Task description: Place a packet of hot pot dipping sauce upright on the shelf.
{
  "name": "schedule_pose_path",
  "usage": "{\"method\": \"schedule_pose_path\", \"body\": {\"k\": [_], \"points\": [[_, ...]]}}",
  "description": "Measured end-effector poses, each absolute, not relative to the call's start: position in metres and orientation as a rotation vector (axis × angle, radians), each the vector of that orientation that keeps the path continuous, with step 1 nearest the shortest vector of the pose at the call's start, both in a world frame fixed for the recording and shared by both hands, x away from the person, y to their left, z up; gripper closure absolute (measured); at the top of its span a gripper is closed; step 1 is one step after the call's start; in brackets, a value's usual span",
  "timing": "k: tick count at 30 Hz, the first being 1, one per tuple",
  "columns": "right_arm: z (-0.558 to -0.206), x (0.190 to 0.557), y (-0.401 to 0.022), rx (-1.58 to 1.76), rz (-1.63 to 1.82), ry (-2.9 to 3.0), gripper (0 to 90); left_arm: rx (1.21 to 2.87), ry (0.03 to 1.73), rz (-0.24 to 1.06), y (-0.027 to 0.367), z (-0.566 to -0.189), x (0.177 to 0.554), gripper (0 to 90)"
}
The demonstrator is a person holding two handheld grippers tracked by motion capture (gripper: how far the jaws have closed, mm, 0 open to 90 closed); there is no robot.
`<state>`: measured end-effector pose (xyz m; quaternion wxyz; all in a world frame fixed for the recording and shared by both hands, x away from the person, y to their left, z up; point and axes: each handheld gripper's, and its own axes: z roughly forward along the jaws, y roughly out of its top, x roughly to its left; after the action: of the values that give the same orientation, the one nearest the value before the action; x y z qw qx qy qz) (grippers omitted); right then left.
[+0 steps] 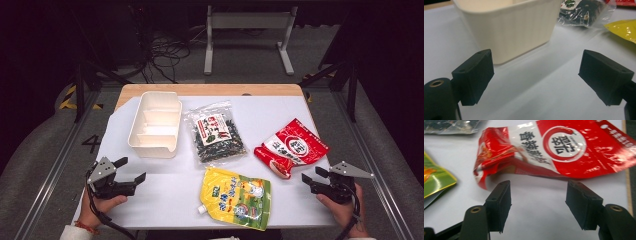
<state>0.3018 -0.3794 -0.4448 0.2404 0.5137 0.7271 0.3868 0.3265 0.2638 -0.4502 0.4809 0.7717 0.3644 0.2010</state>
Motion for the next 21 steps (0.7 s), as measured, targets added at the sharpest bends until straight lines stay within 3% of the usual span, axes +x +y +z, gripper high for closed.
{"method": "schedule_pose_path", "body": {"k": [4,12,21], "points": [[-0.450,0.307,-0.386,1.519,1.048,1.949,27.2,1.926,0.863,0.419,0.255,-0.451,0.329,16.5],[-0.452,0.338,-0.387,1.636,1.148,1.979,19.0,2.052,0.810,0.418,0.236,-0.458,0.331,15.5],[-0.451,0.363,-0.388,1.770,1.274,1.914,17.0,2.101,0.793,0.451,0.227,-0.459,0.331,16.5]]}}
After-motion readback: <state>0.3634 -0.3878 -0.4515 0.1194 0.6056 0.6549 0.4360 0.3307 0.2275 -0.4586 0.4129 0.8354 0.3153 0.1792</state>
